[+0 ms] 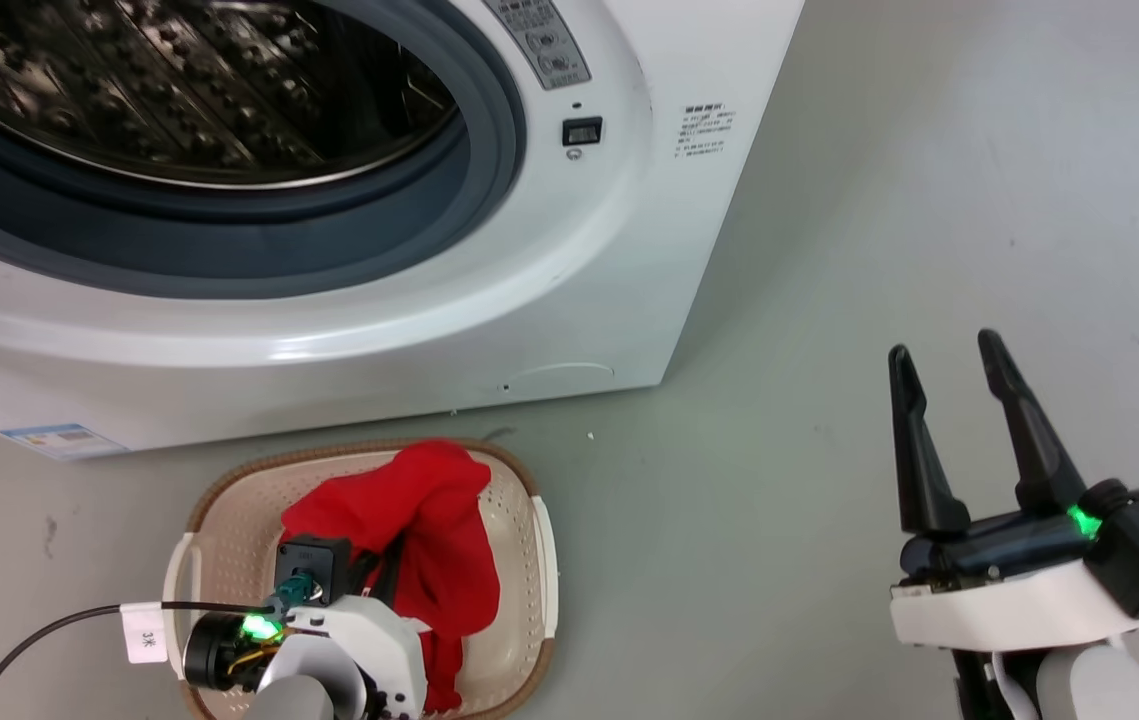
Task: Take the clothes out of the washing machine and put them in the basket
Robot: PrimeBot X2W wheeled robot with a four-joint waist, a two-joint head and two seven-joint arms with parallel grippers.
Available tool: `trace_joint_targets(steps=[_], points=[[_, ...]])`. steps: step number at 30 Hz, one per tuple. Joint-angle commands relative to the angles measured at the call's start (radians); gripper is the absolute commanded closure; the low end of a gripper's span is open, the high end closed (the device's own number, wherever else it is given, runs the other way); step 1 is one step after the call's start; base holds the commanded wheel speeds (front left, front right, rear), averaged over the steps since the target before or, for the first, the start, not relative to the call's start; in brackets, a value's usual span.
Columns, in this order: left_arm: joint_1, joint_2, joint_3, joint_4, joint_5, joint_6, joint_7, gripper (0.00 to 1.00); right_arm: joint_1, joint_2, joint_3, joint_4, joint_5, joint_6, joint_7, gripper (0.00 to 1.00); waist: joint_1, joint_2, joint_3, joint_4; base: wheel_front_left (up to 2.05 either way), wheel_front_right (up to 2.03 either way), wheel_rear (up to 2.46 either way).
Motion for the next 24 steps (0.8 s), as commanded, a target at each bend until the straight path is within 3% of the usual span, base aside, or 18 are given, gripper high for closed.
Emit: trace_joint_targets(steps=[1,6,16,24], points=[[-0.004,0.002,-0.004,0.015,-0.006,0.000,-0.003,1.00,-0.023,0.001,-0.002,-0.007,-0.006,-0.001,-0.002,0.00,0.0000,-0.0001,0.032,-0.010,0.00,0.00,0.00],[-0.060,0.008,-0.001,0.081,-0.016,-0.001,-0.003,1.00,-0.063,0.001,-0.015,-0.020,-0.005,-0.001,-0.002,0.00,0.0000,-0.0001,0.120,-0.025,0.00,0.00,0.00],[-0.277,0.018,0.020,0.365,-0.032,0.033,0.003,1.00,-0.170,0.001,-0.039,-0.066,0.007,-0.001,-0.002,0.00,0.0000,-0.0001,0.351,-0.044,0.00,0.00,0.00],[-0.409,0.042,-0.008,0.453,-0.016,0.054,0.091,1.00,-0.229,0.001,-0.069,-0.092,0.007,-0.001,-0.002,0.00,0.0000,-0.0001,0.483,-0.036,0.00,0.00,0.00]])
